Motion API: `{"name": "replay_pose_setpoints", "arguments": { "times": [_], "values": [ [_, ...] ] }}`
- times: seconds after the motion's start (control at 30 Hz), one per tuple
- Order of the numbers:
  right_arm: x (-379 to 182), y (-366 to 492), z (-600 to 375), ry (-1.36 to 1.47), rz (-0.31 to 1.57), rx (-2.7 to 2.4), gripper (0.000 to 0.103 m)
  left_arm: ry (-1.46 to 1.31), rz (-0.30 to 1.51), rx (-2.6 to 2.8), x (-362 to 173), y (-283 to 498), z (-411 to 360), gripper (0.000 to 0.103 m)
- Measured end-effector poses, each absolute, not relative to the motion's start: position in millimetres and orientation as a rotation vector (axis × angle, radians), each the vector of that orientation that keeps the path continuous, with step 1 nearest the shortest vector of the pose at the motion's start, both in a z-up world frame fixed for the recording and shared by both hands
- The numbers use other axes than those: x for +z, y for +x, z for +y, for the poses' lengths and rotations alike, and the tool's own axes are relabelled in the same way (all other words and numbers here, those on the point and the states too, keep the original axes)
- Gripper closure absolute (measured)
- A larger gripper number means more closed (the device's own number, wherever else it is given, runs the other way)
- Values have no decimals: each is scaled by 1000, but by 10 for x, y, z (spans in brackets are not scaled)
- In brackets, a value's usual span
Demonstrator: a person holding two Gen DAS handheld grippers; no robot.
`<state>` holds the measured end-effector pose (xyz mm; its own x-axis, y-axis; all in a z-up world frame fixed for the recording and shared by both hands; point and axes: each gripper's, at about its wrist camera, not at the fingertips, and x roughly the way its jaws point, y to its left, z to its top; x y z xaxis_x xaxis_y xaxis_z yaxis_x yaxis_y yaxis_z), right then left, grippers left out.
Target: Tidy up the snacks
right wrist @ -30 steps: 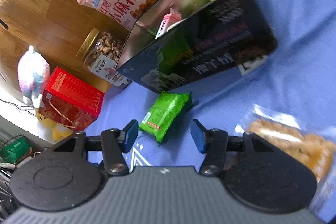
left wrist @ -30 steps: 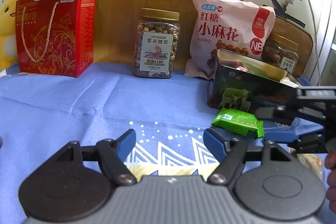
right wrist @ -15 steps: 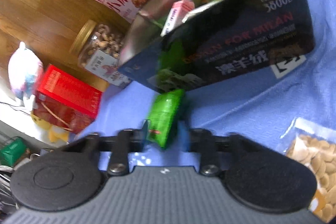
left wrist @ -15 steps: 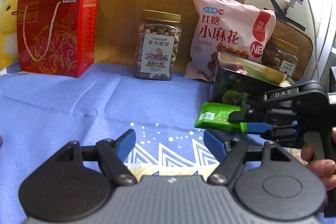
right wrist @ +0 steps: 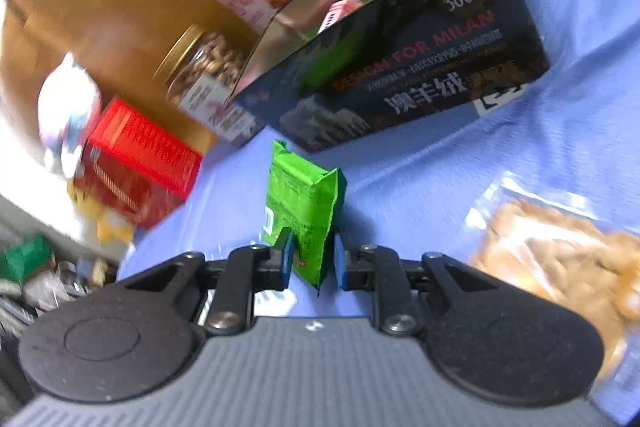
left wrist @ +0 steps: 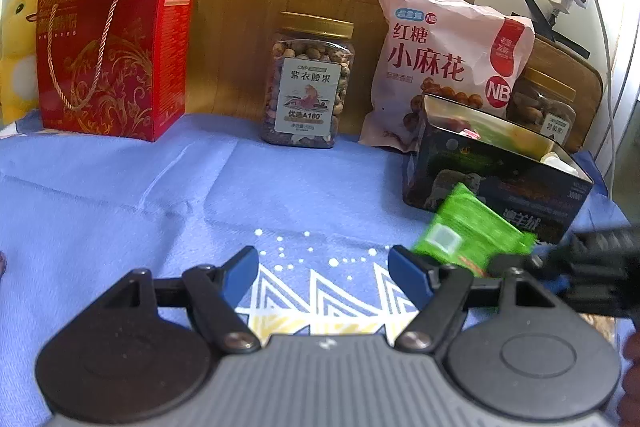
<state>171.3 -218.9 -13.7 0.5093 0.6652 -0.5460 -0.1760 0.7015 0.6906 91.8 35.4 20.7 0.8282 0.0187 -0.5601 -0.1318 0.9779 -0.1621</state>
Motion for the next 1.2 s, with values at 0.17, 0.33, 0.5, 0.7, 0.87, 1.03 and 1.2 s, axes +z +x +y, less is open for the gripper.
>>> {"name": "replay_pose_setpoints", "arguments": {
  "times": [0.17,0.33,0.5,0.7,0.87,1.03,1.2],
  "values": [
    [24,1370,-2192,351,791,566,80,-216,599,77,202,925,382,28],
    [165,911,-2003,23,666,683,82,-244,598,90,207,929,442,22],
    [102,449,-1682,-329,523,773,78,-247,598,91,209,931,450,22],
    [18,318,-1597,-413,501,853,58,-267,587,96,226,912,493,22],
    [-13,312,-1619,-393,531,844,51,-286,583,110,235,907,552,22],
    [-4,232,-1661,-332,552,838,49,-298,594,117,224,930,596,22],
    [-10,240,-1686,-258,581,838,46,-298,618,85,207,951,608,22]
  ]
}}
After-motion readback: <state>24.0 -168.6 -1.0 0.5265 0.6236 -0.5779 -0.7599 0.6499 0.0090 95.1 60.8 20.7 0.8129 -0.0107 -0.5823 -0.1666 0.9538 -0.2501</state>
